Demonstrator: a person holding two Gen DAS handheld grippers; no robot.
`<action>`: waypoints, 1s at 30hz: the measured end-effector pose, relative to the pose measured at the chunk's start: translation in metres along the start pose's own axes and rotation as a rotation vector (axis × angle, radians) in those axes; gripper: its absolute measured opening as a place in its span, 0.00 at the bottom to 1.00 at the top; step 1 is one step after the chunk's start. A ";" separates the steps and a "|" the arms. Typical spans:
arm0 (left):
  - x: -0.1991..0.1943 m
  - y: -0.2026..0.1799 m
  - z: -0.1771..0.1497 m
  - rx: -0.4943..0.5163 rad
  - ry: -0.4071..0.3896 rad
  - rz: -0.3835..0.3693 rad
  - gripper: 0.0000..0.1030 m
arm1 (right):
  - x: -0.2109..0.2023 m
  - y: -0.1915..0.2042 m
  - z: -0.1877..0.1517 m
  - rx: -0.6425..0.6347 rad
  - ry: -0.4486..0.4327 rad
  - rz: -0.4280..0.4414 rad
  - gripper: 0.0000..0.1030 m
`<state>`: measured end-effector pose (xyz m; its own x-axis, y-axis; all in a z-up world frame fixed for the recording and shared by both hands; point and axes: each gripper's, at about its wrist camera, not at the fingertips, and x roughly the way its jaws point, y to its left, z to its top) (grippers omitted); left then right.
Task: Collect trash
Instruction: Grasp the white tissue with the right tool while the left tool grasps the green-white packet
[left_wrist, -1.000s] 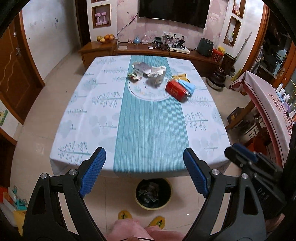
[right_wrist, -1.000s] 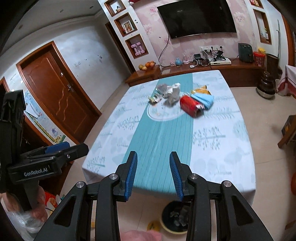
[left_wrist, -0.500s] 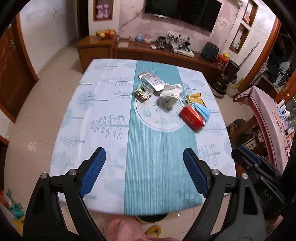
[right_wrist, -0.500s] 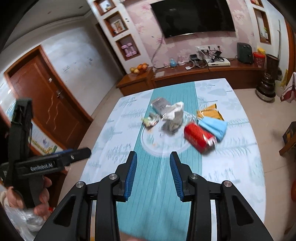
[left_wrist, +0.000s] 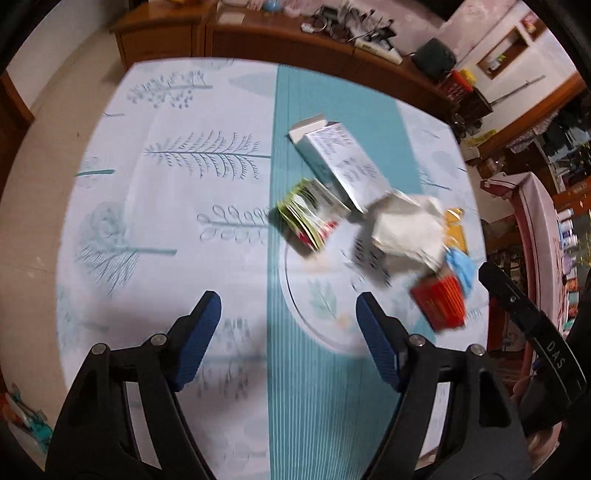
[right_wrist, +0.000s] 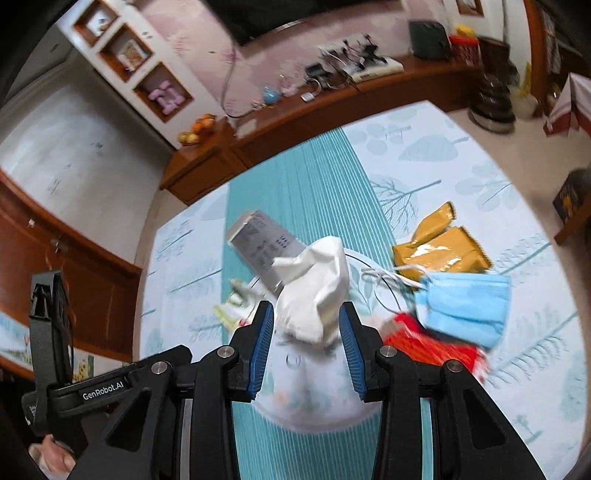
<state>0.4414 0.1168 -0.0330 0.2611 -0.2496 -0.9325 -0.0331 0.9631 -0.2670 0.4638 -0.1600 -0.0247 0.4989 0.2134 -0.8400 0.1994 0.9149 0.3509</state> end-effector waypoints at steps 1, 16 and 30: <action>0.011 0.003 0.008 -0.014 0.015 -0.004 0.71 | 0.007 -0.002 0.001 0.006 0.006 -0.004 0.36; 0.110 0.006 0.060 -0.112 0.130 -0.067 0.56 | 0.069 0.001 -0.003 -0.007 0.071 -0.045 0.23; 0.102 -0.043 0.049 0.026 0.050 -0.030 0.05 | 0.028 0.010 -0.037 -0.059 0.043 -0.016 0.16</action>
<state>0.5170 0.0553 -0.1048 0.2133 -0.2828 -0.9351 -0.0010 0.9571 -0.2897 0.4484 -0.1326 -0.0601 0.4592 0.2118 -0.8627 0.1561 0.9368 0.3130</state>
